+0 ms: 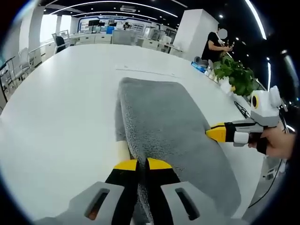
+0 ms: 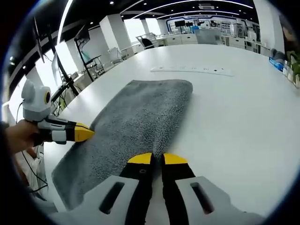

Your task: Fold the towel on the table until its edges align and the towel forms a compact rectangular stack.

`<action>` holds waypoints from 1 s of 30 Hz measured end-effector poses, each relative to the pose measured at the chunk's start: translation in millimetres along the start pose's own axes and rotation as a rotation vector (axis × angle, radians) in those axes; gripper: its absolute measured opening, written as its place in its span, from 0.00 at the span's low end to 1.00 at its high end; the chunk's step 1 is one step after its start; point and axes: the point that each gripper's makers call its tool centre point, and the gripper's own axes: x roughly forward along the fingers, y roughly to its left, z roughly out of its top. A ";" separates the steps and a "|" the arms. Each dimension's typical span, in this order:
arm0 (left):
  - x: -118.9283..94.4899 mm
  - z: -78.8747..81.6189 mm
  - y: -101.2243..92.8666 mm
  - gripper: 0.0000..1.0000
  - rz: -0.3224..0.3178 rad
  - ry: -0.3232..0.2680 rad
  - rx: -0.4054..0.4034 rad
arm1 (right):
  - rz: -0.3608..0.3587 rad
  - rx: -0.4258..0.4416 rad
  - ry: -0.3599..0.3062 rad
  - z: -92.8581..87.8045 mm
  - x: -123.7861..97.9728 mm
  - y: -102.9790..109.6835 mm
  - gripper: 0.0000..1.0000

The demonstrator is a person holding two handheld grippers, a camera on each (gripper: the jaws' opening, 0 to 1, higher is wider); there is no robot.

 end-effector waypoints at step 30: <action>28.6 -13.3 -138.3 0.05 -0.157 0.014 0.167 | -0.184 -0.042 0.021 -43.0 -82.8 -99.1 0.03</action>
